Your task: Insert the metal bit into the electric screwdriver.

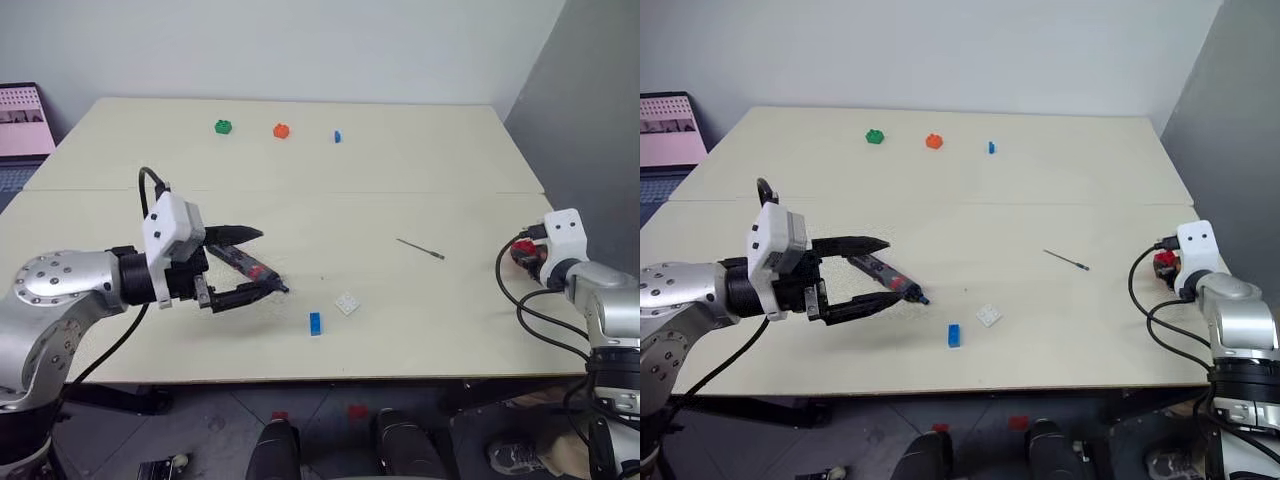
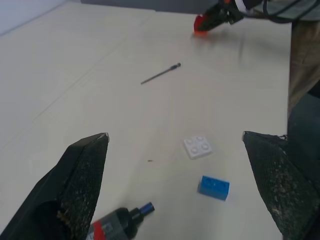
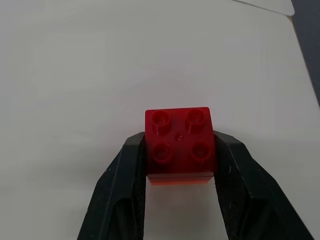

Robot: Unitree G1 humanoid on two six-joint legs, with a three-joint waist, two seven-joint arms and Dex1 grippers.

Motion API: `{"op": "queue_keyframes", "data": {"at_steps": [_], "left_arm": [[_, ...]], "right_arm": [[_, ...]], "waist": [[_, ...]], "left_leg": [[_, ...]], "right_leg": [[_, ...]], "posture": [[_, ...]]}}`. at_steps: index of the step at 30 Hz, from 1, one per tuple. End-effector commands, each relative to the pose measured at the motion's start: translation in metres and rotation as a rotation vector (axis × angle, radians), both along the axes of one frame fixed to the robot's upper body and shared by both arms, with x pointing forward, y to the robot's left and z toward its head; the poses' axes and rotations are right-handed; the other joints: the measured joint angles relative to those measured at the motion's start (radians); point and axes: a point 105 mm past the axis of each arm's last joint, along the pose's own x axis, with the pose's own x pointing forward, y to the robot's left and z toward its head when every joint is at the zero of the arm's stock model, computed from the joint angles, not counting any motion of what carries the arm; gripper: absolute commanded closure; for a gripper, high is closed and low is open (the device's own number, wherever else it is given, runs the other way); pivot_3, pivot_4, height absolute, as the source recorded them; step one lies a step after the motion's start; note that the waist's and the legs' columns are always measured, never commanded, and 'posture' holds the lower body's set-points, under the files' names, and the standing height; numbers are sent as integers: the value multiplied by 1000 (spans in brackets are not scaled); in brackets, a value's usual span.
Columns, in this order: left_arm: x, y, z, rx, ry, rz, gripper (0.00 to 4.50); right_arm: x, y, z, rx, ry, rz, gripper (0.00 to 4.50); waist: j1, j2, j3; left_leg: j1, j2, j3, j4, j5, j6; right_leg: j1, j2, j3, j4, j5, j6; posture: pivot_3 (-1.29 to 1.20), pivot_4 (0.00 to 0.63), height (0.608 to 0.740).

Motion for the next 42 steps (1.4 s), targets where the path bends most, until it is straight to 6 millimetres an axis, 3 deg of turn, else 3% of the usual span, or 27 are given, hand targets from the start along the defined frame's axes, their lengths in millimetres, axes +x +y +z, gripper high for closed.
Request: {"op": "queue_keyframes", "data": {"at_steps": [1, 11, 12, 14, 17, 21, 26, 29, 31, 42], "left_arm": [[-2, -4, 10, -20, -36, -7, 0], [-1, -5, 9, -17, -37, -5, 0], [0, -5, 9, -17, -38, -5, 0], [0, -5, 9, -18, -43, -4, 0], [-1, -4, 9, -17, -48, -1, 0], [0, 0, 8, -15, -49, 8, 0], [2, 4, 7, -13, -53, 18, 0], [2, 7, 5, -7, -53, 26, 0], [1, 9, 3, 4, -51, 31, 0], [-19, 31, -30, 192, 41, 17, 0]], "right_arm": [[2, -4, 15, 24, -66, -16, 2325], [0, -1, 28, 24, -117, 27, 102], [0, -1, 30, 18, -124, 31, 44], [-2, -1, 38, 0, -153, 43, 44], [-6, 19, 57, -23, -214, 178, 44], [-19, 62, 79, -47, -274, 442, 44], [-43, 115, 83, -38, -264, 768, 44], [-70, 158, 71, 2, -184, 1041, 44], [-81, 174, 59, -11, -112, 1145, 44], [-55, 218, 16, -19, 17, 1115, 44]], "waist": [[-2, 0, 0], [-7, 0, 0], [-7, 0, 0], [-7, 0, 0], [-6, 0, 0], [-6, 0, 0], [-6, 0, 0], [-6, 0, 0], [-6, 0, 0], [-8, 0, 0]], "left_leg": [[0, 0, 0, 0, 0, 0], [0, 0, 0, 0, 0, 0], [0, 0, 0, 0, 0, 0], [0, 0, 0, 0, 0, 0], [0, 0, 0, 0, 0, 0], [0, 0, -1, 0, 0, 0], [1, 0, -1, 0, 0, 0], [1, 0, -1, 0, 0, 0], [1, 0, -1, 0, 0, 0], [0, 0, -1, 0, 0, 0]], "right_leg": [[0, 0, 0, 0, 0, 0], [1, 0, 0, 0, 0, 0], [1, 0, 0, 0, 0, 0], [1, 0, 0, 0, 0, 0], [1, 0, 0, 0, 0, 0], [1, 0, 0, 0, 0, 1], [1, 0, 0, 0, 0, 1], [1, 0, 0, 0, 0, 1], [1, 0, 0, 0, 0, 1], [-1, 0, -1, 0, 0, 0]], "posture": [[0, 150, 740], [0, 150, 740], [0, 150, 740], [0, 150, 740], [0, 150, 740], [0, 150, 740], [0, 150, 740], [0, 150, 740], [0, 150, 740], [0, 150, 740]]}}
